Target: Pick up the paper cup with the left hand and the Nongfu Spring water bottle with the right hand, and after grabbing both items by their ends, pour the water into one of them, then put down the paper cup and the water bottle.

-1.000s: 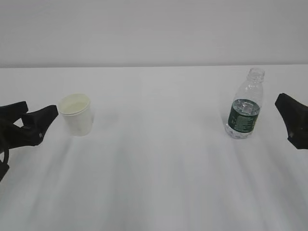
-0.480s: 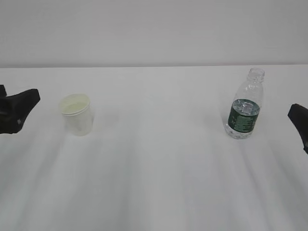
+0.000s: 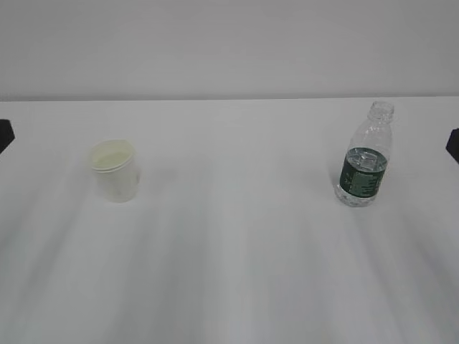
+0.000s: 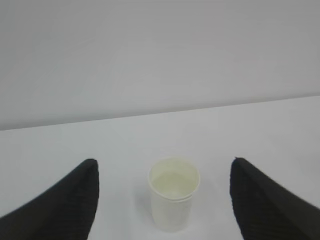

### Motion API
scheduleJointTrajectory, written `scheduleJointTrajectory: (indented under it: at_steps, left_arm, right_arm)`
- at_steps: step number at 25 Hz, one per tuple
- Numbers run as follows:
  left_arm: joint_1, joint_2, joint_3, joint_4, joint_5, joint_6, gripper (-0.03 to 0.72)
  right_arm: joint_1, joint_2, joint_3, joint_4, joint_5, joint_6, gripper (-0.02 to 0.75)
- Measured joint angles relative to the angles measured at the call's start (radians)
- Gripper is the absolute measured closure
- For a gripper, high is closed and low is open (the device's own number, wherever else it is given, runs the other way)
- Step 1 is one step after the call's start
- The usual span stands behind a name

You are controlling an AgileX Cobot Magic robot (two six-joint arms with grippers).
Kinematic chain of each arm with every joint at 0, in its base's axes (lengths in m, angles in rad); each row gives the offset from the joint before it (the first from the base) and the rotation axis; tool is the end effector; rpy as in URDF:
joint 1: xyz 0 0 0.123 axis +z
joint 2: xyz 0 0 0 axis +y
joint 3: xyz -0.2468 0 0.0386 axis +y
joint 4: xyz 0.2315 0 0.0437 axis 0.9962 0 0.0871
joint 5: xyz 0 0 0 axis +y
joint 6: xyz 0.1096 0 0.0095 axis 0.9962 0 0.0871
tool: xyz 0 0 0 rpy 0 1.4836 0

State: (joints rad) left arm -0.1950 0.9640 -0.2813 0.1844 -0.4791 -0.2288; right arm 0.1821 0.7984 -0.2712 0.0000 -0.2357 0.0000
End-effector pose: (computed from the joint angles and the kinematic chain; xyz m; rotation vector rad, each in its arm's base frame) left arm 0.2012 -0.0492 0.2220 0.1740 1.6918 -0.2659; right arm 0.1821 0.0335 0.2256 -0.1616 1.7696 0.1315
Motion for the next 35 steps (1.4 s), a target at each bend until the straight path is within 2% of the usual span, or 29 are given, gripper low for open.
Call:
scheduleJointTrajectory:
  at_steps: [9, 12, 17, 25, 35]
  left_arm:
    - [0.0, -0.332, 0.005, -0.001, 0.317, -0.009, 0.106]
    - [0.0, -0.394, 0.005, -0.004, 0.405, -0.009, 0.111]
    - [0.0, -0.452, -0.003, -0.034, 0.526, -0.012, 0.112]
    - [0.0, -0.511, -0.106, -0.055, 0.742, -0.012, 0.139]
    - [0.0, -0.651, -0.171, -0.106, 0.973, -0.014, 0.173]
  right_arm:
    - [0.0, -0.173, -0.076, -0.028, 0.302, 0.0, 0.15]
    - [0.0, -0.218, -0.082, -0.03, 0.356, 0.0, 0.15]
    - [0.0, -0.296, -0.082, -0.03, 0.45, -0.005, 0.15]
    - [0.0, -0.44, -0.088, -0.03, 0.589, -0.005, 0.15]
    - [0.0, -0.532, -0.205, -0.026, 0.901, -0.005, 0.15]
